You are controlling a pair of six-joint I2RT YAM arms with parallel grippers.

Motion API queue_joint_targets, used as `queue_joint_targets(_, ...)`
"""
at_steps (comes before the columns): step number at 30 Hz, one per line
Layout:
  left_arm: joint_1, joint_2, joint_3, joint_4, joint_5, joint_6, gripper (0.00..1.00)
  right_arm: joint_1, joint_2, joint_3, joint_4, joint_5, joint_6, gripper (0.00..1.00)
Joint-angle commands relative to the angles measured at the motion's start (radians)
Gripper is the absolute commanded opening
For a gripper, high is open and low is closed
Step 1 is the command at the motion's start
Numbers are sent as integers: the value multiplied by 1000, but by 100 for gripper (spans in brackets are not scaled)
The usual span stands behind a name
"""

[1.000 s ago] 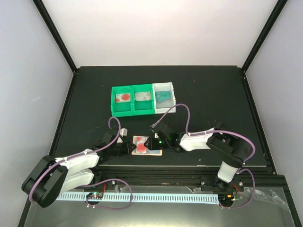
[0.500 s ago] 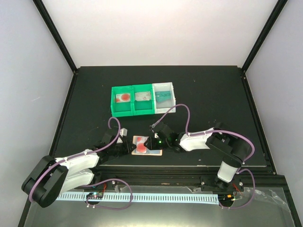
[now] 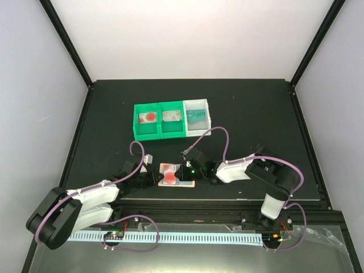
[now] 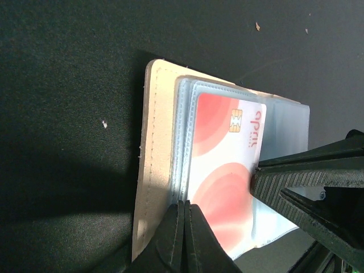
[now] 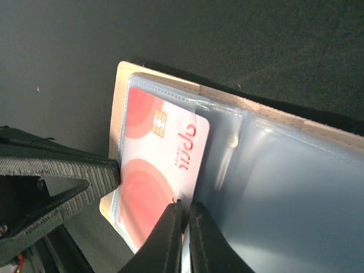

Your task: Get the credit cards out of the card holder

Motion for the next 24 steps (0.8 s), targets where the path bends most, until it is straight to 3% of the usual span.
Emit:
queue_joint_targets(1, 4, 15, -24, -8, 2, -6, 2, 5, -20, -24, 55, 6, 4, 2)
queue_joint_targets(24, 3, 17, -30, -14, -15, -11, 2, -73, -139, -115, 52, -12, -31, 1)
